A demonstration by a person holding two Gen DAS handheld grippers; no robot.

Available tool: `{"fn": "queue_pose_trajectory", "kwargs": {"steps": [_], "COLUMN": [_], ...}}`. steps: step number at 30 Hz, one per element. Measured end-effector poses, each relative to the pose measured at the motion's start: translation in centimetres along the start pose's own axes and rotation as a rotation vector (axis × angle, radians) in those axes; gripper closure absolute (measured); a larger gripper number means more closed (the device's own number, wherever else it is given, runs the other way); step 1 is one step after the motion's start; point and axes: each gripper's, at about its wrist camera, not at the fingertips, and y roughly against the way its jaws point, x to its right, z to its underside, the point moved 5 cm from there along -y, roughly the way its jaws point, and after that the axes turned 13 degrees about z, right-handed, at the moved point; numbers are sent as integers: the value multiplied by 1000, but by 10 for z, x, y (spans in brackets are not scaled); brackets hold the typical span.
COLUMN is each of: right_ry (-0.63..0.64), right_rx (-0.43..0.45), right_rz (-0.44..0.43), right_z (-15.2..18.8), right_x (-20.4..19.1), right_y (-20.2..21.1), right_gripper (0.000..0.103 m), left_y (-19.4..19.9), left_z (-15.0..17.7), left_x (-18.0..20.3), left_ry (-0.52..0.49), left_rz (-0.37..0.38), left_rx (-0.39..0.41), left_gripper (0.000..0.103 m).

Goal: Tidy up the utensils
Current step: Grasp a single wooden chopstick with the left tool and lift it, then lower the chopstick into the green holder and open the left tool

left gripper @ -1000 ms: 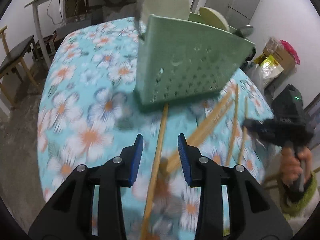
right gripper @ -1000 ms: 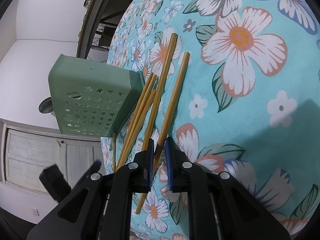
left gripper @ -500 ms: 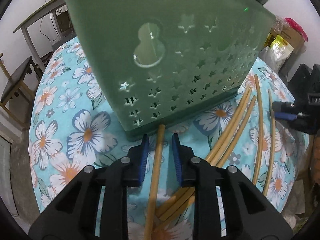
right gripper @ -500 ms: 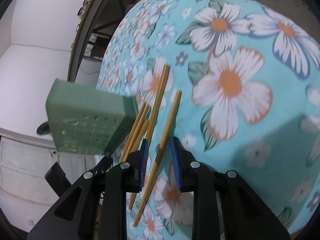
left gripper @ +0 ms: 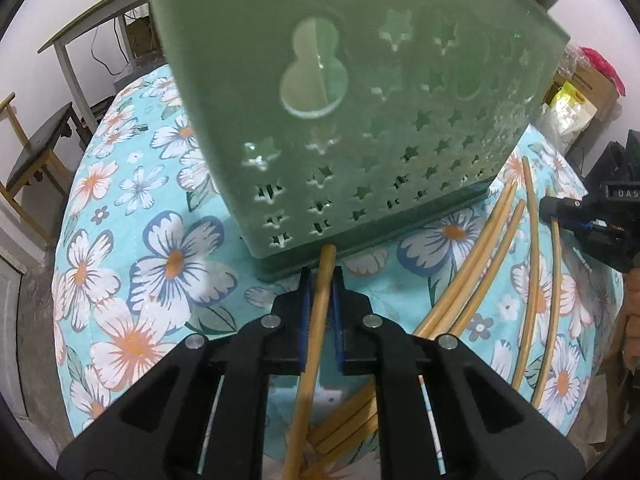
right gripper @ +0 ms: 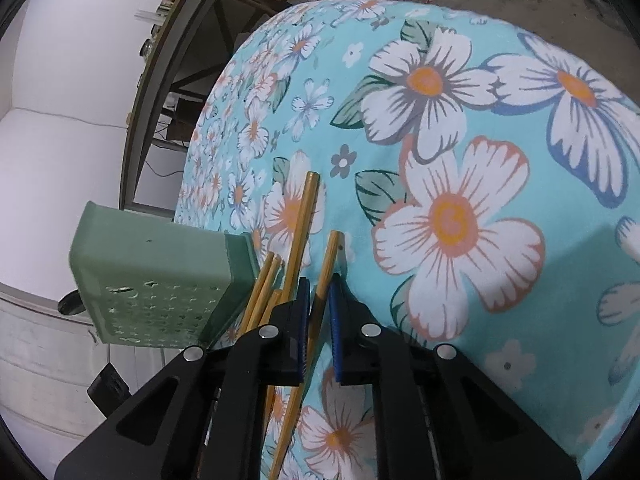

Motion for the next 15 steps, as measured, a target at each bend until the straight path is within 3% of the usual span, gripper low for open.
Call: {"fn": "queue_pose_trajectory", "kwargs": {"steps": [8, 15], "right_ry": [66, 255], "right_rx": [86, 259], "right_rz": [-51, -38], "right_z": [4, 9], "right_x": [-11, -50], "right_y": [48, 105], "right_gripper": [95, 96], "left_y": [50, 117], "left_z": [-3, -12], "left_x": [4, 3], "left_ry": [25, 74], "left_rz": [45, 91], "left_rx": [88, 207], "left_gripper": [97, 97]}}
